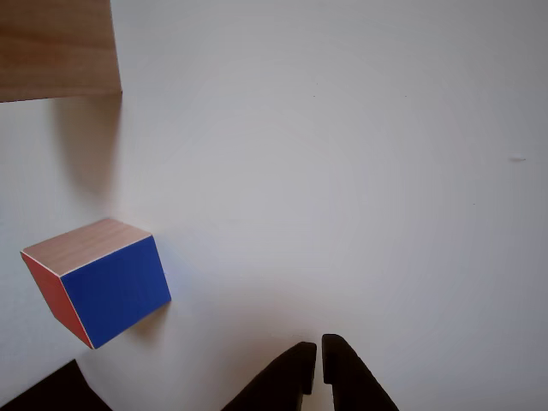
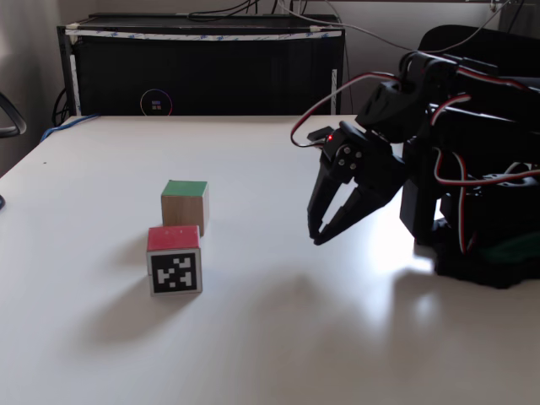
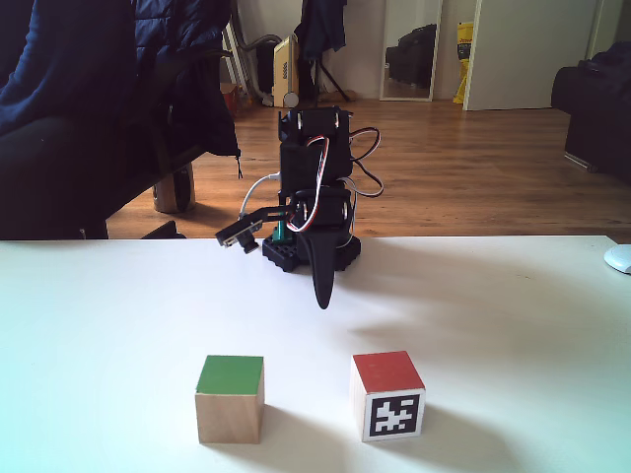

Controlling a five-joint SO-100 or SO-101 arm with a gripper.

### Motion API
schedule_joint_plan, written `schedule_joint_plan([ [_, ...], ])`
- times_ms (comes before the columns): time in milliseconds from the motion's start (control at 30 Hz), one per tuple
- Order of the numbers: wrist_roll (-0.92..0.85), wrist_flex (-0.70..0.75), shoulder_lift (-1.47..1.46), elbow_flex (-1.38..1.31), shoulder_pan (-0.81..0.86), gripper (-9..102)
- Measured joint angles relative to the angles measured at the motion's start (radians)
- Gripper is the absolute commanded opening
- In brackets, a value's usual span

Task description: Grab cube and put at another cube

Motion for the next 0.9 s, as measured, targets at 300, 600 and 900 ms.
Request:
schedule_joint_plan([
  [300,0.011,0.002,0.0,0.0,0.06,0],
  [600,0.011,-0.037,0.0,-0.009,0.109,7],
  [900,-0.005,-0.069,-0.166,-0.253,0.12,23],
])
